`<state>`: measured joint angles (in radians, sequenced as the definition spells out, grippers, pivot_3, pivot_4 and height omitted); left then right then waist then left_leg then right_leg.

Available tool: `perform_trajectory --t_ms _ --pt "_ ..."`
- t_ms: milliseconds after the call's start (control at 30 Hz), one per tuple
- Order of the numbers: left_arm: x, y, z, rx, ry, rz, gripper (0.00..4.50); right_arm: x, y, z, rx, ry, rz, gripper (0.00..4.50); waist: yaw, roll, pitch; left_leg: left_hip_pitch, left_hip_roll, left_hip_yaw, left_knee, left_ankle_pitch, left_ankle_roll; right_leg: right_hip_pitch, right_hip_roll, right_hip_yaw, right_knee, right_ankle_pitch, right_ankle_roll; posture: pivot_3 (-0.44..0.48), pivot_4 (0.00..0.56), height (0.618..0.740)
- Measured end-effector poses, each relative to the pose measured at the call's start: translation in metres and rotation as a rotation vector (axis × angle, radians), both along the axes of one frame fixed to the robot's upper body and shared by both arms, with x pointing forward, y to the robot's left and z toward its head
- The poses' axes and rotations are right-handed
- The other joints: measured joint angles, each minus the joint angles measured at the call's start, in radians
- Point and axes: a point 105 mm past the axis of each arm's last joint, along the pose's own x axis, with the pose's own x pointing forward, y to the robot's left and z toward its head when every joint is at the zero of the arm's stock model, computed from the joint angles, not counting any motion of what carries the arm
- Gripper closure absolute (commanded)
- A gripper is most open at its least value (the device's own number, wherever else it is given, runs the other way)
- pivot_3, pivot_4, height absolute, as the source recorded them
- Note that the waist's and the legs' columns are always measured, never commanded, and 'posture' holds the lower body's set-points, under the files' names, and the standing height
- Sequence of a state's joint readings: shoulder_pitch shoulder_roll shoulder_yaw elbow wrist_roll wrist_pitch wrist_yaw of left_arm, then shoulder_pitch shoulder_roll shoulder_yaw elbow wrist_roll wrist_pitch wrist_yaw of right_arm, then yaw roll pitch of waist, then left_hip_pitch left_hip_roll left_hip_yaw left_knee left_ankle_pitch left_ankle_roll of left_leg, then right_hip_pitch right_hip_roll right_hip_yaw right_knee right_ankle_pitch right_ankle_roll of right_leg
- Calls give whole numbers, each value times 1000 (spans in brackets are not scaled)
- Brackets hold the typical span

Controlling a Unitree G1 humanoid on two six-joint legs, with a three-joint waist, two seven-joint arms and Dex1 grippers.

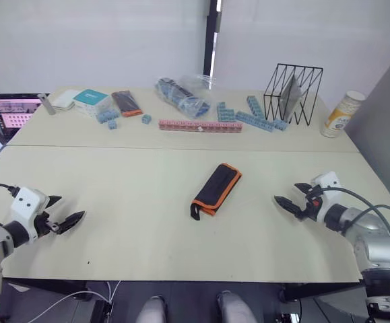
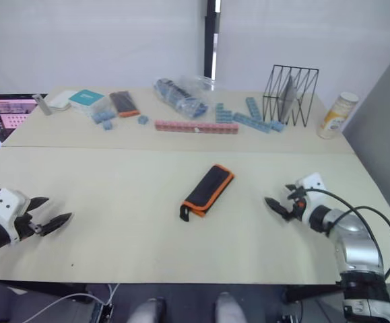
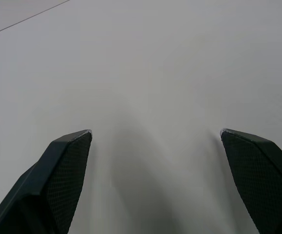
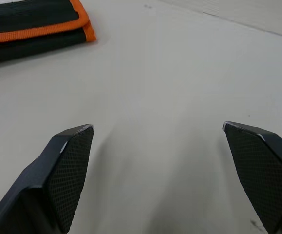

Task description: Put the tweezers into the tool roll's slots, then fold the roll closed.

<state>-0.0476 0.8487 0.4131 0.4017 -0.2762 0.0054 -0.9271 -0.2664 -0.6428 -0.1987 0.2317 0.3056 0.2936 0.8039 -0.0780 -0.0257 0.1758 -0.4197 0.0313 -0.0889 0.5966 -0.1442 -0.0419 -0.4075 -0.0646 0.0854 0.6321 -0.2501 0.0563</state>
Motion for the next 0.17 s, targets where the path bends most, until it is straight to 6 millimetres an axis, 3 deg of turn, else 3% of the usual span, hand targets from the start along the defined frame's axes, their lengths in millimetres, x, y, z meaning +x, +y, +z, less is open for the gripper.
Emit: perform_trajectory --t_ms 167 --pt "-9 -2 -10 1 18 6 9 -5 -3 -1 14 8 5 0 28 1 1 -1 7 10 0 0 0 -2 3 3 -1 0 -1 0 150 740"
